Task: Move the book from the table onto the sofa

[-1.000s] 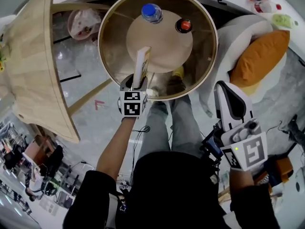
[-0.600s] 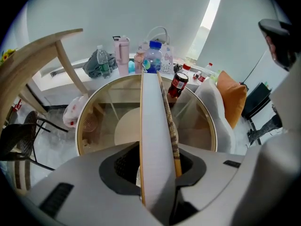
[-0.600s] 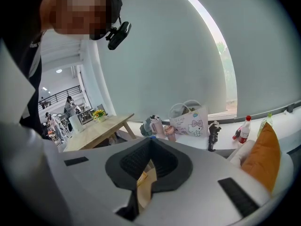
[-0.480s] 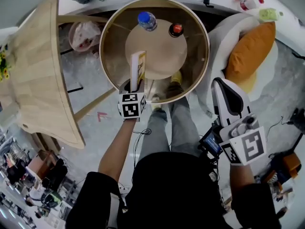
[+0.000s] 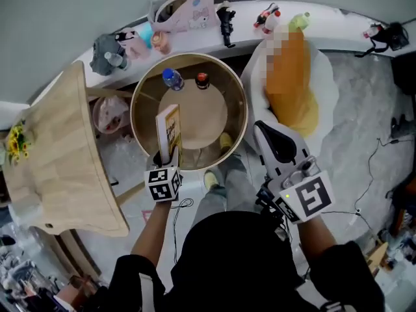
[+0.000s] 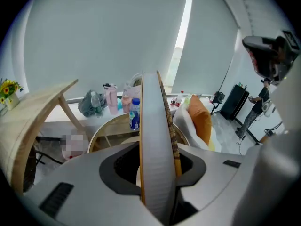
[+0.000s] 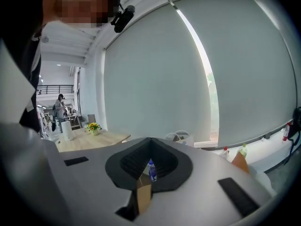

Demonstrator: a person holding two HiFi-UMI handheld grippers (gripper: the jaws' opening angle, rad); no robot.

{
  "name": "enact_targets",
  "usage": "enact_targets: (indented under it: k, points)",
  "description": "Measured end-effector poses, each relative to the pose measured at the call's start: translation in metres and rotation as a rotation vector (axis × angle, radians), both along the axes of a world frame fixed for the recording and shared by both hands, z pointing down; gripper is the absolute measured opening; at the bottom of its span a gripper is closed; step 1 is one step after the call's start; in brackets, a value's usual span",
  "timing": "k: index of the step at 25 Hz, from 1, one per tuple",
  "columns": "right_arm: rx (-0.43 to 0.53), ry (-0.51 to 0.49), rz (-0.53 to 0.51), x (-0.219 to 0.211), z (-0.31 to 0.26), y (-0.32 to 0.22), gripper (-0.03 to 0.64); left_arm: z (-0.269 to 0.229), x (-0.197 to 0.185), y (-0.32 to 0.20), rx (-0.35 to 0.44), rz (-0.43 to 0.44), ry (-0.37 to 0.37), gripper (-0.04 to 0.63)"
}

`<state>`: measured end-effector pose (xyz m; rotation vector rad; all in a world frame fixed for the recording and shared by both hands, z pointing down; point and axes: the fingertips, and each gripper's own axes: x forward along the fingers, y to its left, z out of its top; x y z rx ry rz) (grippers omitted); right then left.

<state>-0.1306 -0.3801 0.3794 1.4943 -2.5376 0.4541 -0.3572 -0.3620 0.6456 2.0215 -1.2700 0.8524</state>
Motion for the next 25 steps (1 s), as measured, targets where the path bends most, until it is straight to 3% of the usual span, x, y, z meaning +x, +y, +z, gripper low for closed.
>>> enact_targets:
  k: [11, 16, 19, 21, 25]
  points:
    - [0.266, 0.048, 0.155, 0.023, -0.106, 0.113, 0.009, -0.151, 0.054, 0.038, 0.279, 0.182, 0.151, 0.155]
    - [0.282, 0.062, 0.2, 0.026, -0.117, 0.167, 0.009, -0.21, 0.067, 0.079, 0.366, 0.251, 0.232, 0.155]
    - [0.348, 0.079, 0.274, 0.048, -0.138, 0.197, 0.009, -0.246, 0.098, 0.107, 0.442, 0.357, 0.266, 0.155]
    - [0.343, 0.107, 0.315, 0.059, -0.14, 0.216, 0.009, -0.265, 0.117, 0.123, 0.481, 0.431, 0.299, 0.155]
    - [0.367, 0.152, 0.392, 0.072, -0.149, 0.245, 0.009, -0.294, 0.144, 0.149, 0.49, 0.523, 0.389, 0.155]
